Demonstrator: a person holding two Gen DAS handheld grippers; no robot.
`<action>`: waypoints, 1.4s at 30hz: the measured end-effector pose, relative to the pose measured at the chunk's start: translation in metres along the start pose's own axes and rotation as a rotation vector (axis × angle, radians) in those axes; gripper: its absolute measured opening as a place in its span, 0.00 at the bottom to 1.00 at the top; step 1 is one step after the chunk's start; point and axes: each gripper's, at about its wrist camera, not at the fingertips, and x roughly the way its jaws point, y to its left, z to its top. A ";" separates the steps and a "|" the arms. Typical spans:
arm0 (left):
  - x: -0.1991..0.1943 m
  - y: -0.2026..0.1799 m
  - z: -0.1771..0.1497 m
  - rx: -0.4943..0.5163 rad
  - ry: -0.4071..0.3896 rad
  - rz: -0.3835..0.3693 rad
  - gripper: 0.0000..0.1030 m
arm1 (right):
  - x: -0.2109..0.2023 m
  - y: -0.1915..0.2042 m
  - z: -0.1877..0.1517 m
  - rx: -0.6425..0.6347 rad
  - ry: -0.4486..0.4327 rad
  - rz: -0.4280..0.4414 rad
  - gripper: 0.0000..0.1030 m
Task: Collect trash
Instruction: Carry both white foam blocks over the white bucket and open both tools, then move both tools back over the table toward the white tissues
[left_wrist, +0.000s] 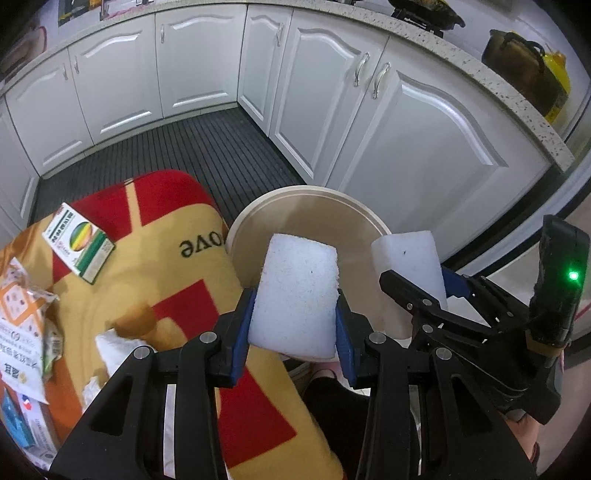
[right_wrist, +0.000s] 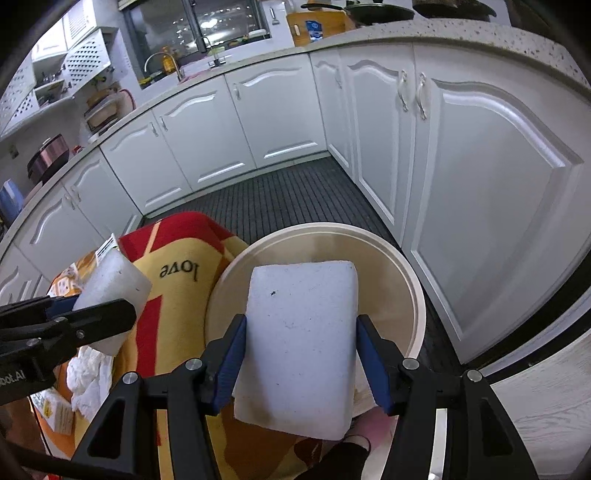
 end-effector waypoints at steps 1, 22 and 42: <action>0.003 0.000 0.001 -0.002 0.003 -0.001 0.38 | 0.002 -0.001 0.001 0.002 0.000 -0.001 0.55; 0.015 0.005 0.003 -0.054 0.011 0.008 0.56 | 0.021 -0.015 0.003 0.045 0.022 -0.012 0.67; -0.025 0.018 -0.017 -0.040 -0.065 0.044 0.56 | -0.009 0.020 -0.005 -0.045 -0.030 -0.057 0.73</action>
